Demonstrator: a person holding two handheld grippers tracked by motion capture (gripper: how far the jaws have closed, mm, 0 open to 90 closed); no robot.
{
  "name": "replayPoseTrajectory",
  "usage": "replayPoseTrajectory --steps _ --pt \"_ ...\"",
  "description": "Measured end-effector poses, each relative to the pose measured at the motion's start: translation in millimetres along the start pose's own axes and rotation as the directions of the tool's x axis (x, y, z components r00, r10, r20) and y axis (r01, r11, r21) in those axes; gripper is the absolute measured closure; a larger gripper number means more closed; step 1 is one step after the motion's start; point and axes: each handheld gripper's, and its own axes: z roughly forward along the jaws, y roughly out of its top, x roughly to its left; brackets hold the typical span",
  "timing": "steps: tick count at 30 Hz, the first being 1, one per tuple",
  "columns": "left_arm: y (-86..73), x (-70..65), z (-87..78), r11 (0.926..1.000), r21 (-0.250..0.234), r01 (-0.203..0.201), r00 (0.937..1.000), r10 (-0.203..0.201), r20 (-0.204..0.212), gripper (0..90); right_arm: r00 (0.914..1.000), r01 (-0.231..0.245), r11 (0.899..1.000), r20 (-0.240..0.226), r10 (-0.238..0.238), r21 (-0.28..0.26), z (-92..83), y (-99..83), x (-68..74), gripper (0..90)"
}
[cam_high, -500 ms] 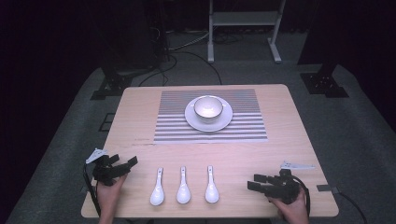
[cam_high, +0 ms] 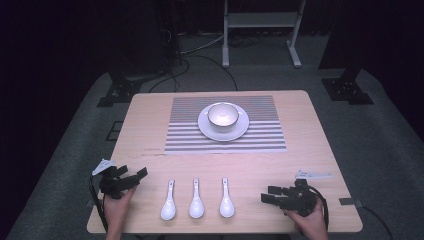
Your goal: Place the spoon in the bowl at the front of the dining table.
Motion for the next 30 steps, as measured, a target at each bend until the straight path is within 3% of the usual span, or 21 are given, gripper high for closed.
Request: replayPoseTrajectory --steps 12,30 --pt "0.0 0.0 -0.2 1.0 -0.001 -0.002 1.0 0.002 0.003 0.5 0.9998 0.003 0.999 -0.02 -0.002 0.038 12.9 10.5 5.7 29.1" --pt "-0.1 0.2 -0.3 1.0 -0.002 0.0 1.0 0.0 0.004 0.5 0.999 0.009 0.992 -0.045 -0.003 0.13 50.6 29.1 12.8 30.6"
